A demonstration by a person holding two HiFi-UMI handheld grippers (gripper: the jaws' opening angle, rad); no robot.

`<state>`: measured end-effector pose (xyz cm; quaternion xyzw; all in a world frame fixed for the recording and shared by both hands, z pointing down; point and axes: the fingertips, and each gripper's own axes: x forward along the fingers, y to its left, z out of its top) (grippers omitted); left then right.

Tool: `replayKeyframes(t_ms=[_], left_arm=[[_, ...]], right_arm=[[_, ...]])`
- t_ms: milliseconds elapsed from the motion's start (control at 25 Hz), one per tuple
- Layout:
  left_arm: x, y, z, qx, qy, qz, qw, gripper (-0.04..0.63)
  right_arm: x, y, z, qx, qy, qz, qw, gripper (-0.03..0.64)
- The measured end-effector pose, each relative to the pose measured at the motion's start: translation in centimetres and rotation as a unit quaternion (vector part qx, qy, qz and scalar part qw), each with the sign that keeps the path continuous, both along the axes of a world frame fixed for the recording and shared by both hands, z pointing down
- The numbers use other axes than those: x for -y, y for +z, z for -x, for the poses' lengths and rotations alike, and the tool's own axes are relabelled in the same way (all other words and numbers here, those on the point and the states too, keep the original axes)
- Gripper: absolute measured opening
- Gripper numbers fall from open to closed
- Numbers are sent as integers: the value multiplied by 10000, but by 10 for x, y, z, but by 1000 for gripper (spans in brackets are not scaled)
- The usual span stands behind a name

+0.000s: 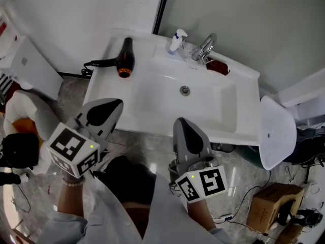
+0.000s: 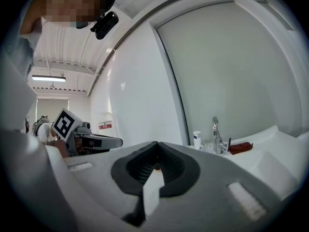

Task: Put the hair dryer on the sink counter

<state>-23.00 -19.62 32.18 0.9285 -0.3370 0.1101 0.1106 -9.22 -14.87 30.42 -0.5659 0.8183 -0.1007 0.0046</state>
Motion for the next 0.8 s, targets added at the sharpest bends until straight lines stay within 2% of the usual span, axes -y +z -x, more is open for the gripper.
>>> replayKeyframes(t_ms=[200, 800], left_arm=[[-12, -6, -7, -110, -119, 1, 9999, 5], [-22, -4, -20, -25, -122, -35, 9999, 5]], right_arm=[[-8, -1, -7, 5, -118, -27, 9999, -3], [-14, 1, -16, 30, -215, -85, 9997, -3]])
